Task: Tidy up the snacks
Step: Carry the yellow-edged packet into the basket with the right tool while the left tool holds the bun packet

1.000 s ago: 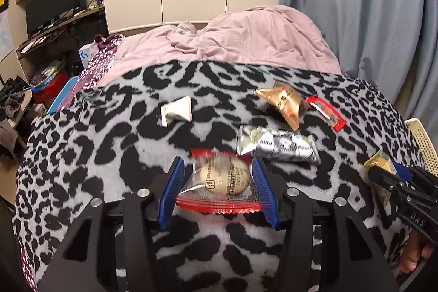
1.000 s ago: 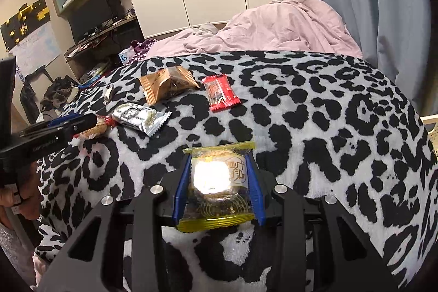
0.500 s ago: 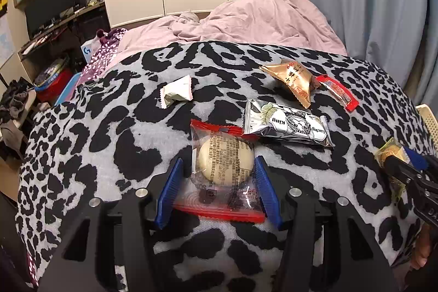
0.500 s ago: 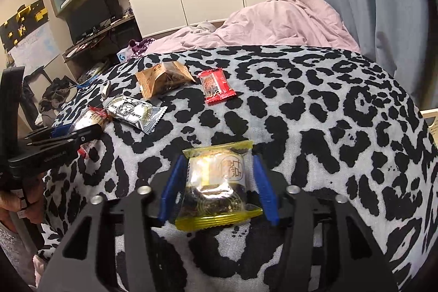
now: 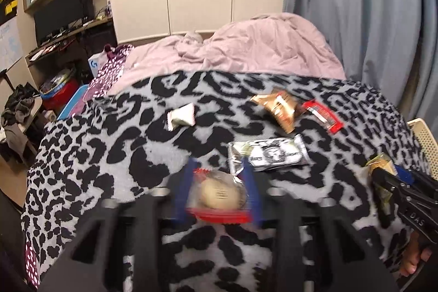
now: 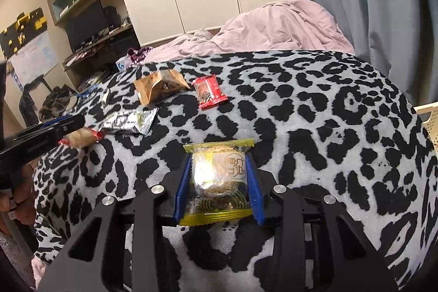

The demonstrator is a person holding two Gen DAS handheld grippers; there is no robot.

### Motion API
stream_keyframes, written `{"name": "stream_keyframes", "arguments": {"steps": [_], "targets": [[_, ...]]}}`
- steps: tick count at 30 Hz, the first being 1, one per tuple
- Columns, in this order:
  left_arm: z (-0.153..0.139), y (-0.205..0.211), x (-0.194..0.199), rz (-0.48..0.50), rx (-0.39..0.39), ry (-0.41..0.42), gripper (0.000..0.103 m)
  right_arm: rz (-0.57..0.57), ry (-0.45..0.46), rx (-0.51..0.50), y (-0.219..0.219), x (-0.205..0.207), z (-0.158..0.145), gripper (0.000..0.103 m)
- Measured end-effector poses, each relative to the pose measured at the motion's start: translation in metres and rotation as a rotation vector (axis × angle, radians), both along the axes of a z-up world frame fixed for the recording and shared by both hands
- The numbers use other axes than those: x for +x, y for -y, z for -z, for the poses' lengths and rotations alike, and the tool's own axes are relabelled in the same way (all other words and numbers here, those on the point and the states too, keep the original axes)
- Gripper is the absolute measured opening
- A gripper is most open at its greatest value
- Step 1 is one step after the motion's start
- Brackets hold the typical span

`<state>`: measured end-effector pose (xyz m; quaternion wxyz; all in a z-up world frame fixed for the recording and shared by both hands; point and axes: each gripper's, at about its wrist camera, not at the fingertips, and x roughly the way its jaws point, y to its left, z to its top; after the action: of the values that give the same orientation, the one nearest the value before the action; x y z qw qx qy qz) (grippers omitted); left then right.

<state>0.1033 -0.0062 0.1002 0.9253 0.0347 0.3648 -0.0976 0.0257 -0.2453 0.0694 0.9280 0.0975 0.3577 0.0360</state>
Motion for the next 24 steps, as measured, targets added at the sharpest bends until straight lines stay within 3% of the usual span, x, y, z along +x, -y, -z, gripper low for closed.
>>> {"name": "stream_keyframes", "arguments": {"steps": [5,6,7,9,10,14,16,18,24], "targets": [[-0.007,0.006,-0.009,0.011,0.027,0.007,0.023,0.006,0.017,0.014,0.009,-0.009,-0.005,0.038],[-0.005,0.007,-0.01,0.007,0.038,0.002,0.028,0.007,0.017,0.018,0.011,-0.011,-0.004,0.038],[-0.001,0.008,-0.011,0.002,0.046,-0.015,0.035,0.008,0.016,0.021,0.012,-0.011,-0.004,0.038],[0.006,0.006,-0.014,-0.026,0.048,-0.023,0.083,0.009,0.013,0.033,0.015,-0.014,-0.003,0.038],[0.008,0.004,-0.016,-0.04,0.047,-0.019,0.086,0.01,0.013,0.035,0.015,-0.014,-0.002,0.038],[0.021,0.001,-0.015,-0.067,0.038,-0.057,0.085,0.008,0.008,0.042,0.017,-0.015,0.0,0.038],[0.028,0.001,-0.01,-0.073,0.029,-0.087,0.071,0.005,0.01,0.045,0.018,-0.016,0.001,0.038],[0.036,0.0,-0.005,-0.066,-0.001,-0.126,0.05,0.002,0.012,0.047,0.018,-0.017,0.001,0.038],[0.033,0.002,-0.009,-0.081,0.001,-0.101,0.041,0.006,0.017,0.055,0.023,-0.022,0.001,0.038]]}}
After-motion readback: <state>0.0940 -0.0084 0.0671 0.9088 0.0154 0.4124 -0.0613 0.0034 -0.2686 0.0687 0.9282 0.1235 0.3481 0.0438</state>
